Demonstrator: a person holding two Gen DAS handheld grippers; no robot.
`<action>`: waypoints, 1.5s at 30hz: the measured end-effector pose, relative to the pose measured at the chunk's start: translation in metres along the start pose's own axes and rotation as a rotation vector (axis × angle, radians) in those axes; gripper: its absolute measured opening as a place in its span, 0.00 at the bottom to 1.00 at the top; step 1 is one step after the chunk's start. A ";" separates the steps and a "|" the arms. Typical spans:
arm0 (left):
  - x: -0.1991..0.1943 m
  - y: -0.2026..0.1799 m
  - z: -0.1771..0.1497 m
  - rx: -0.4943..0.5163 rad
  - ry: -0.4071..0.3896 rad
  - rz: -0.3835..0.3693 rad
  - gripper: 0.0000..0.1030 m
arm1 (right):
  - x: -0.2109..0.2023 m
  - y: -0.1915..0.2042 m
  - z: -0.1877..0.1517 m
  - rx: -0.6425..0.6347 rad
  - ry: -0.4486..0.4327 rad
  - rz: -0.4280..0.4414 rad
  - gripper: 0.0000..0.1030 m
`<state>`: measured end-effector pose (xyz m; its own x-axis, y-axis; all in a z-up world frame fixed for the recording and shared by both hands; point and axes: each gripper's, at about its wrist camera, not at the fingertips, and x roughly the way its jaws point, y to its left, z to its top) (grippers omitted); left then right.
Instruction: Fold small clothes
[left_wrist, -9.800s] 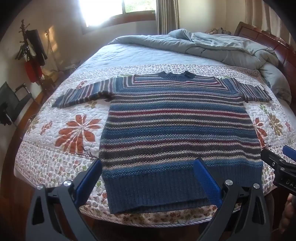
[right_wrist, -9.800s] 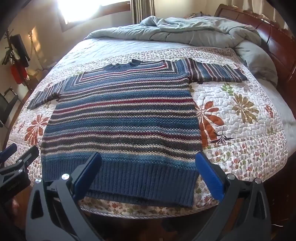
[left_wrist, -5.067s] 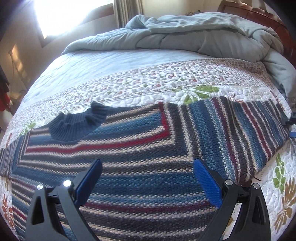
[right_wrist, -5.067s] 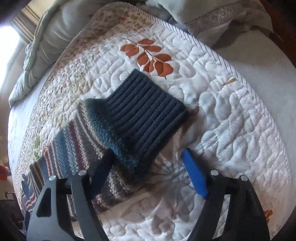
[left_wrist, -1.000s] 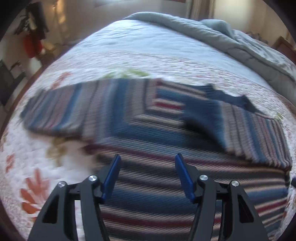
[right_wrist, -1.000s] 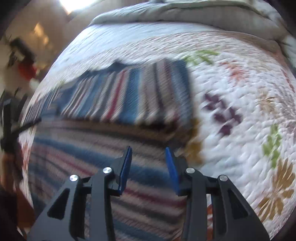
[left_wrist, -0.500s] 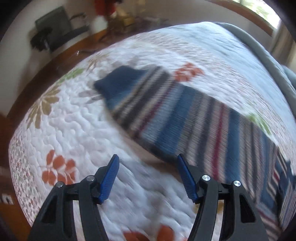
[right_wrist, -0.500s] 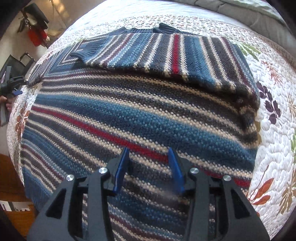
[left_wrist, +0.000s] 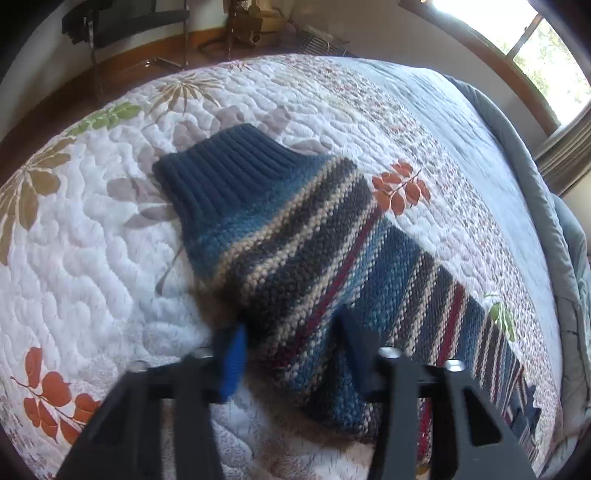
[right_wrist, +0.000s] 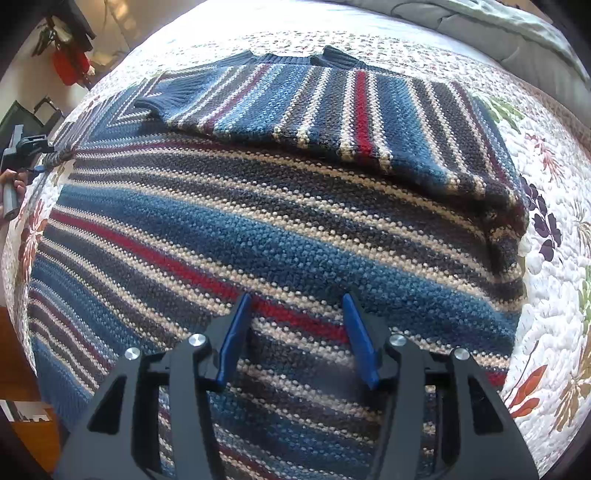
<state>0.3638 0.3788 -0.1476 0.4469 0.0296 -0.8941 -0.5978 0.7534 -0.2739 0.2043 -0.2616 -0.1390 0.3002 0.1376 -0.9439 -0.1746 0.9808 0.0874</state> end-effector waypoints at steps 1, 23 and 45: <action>0.001 0.000 0.001 -0.017 0.007 -0.037 0.18 | 0.000 0.000 0.000 -0.001 -0.002 0.000 0.52; -0.127 -0.229 -0.133 0.517 -0.257 -0.311 0.12 | -0.016 -0.017 -0.020 0.060 -0.053 0.086 0.50; -0.088 -0.271 -0.297 0.783 0.184 -0.484 0.59 | -0.021 -0.029 -0.031 0.078 -0.057 0.101 0.50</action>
<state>0.2887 -0.0234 -0.1000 0.3779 -0.4569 -0.8053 0.2740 0.8860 -0.3741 0.1740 -0.2970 -0.1320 0.3383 0.2415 -0.9095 -0.1342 0.9690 0.2074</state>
